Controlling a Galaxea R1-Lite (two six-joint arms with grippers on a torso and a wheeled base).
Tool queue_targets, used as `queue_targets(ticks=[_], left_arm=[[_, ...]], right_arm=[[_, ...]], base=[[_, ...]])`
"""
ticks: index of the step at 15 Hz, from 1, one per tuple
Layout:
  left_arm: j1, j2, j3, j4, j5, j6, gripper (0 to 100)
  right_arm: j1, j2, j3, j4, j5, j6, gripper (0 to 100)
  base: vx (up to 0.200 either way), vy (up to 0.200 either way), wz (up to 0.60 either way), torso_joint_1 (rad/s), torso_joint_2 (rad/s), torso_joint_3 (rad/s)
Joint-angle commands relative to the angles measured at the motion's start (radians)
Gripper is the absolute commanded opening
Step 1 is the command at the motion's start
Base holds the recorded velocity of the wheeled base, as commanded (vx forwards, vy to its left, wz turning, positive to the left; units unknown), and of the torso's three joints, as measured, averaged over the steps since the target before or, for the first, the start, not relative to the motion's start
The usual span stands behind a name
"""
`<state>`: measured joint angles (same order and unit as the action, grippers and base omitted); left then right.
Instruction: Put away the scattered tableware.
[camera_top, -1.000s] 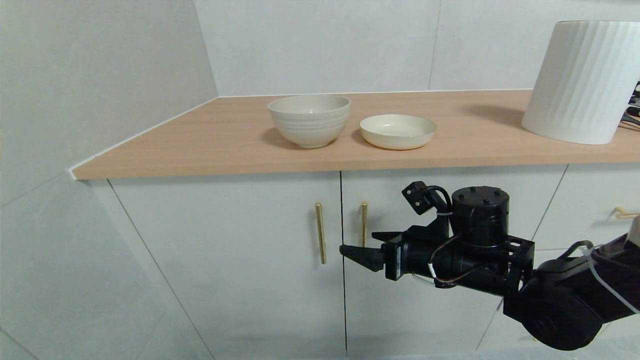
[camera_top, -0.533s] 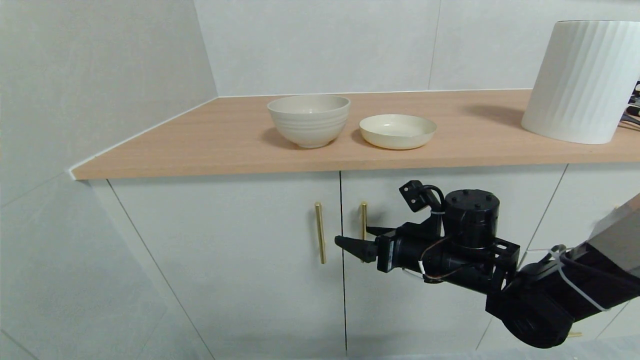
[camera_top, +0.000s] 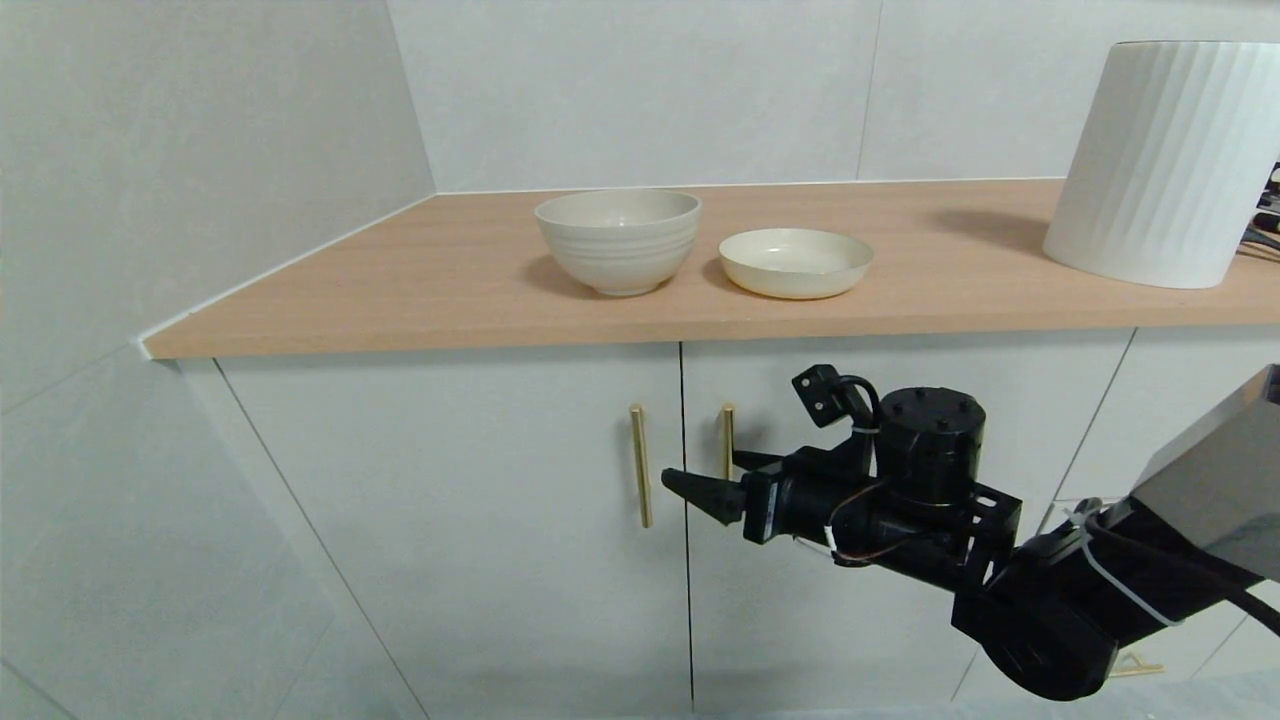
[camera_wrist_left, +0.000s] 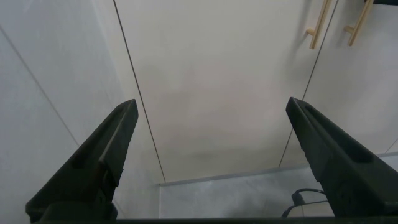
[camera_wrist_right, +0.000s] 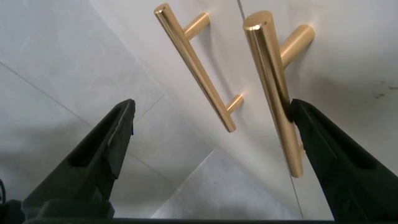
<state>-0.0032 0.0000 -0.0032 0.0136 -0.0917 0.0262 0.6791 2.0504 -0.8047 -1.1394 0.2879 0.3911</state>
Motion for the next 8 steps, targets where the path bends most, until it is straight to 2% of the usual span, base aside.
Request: queue_targets(ticks=[1, 8], left_arm=[[0.000, 0.000, 0.000, 0.000, 0.000, 0.000, 100], [0.000, 0.000, 0.000, 0.000, 0.000, 0.000, 100]], right_arm=[[0.011, 0.008, 0.001, 0.003, 0.004, 0.002, 100], [0.020, -0.032, 0.015, 0.003, 0.017, 0.066, 100]], base=[[0.000, 0.000, 0.00, 0.000, 0.00, 0.000], [0.000, 0.000, 0.00, 0.000, 0.00, 0.000]])
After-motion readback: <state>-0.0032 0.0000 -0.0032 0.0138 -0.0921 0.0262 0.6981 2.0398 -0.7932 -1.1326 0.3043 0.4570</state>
